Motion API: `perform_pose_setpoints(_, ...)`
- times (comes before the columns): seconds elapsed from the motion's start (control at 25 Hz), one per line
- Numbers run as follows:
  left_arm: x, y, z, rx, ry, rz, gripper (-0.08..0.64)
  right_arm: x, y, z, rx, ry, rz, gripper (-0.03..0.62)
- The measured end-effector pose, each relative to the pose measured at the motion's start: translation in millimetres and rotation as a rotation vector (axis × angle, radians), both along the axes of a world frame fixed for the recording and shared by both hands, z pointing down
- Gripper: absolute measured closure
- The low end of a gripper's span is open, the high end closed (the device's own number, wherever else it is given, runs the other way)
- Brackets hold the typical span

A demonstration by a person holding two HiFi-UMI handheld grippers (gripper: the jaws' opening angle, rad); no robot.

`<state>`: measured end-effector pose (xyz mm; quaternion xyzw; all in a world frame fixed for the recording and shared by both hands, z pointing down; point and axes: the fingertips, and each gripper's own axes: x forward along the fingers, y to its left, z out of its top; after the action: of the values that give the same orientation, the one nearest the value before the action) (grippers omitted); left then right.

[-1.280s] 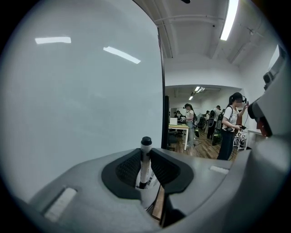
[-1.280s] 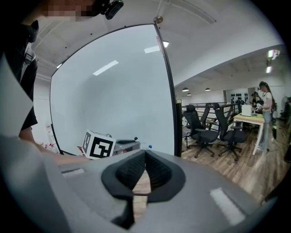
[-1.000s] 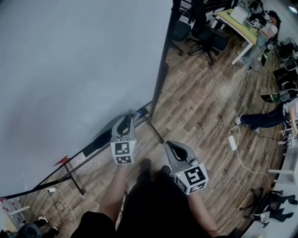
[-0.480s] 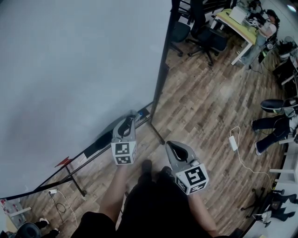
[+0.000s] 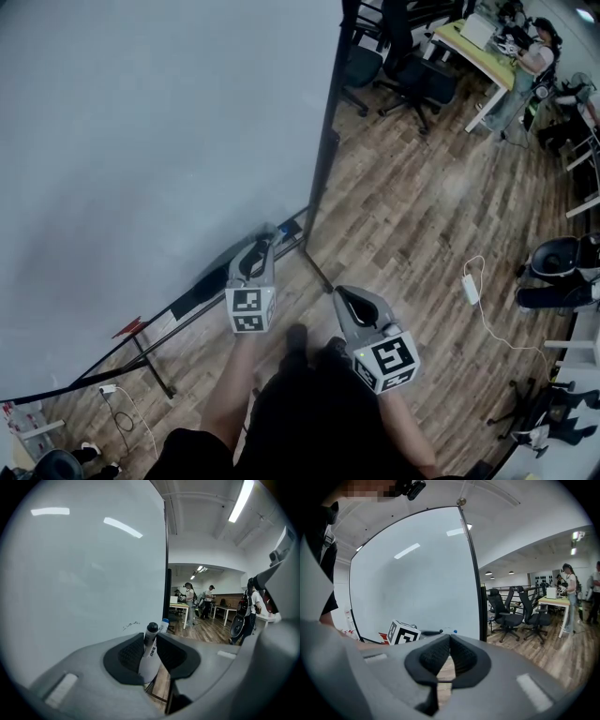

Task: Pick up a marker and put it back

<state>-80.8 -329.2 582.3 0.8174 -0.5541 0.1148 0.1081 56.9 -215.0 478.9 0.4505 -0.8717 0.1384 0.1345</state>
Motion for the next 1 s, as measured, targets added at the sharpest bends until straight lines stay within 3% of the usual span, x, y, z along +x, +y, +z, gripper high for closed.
perform_pose_setpoints(1.0, 7, 10, -10, 0.02, -0.013, 0.033, 0.439, 1, 13, -7, 0.025, -0.029, -0.005, 0.589)
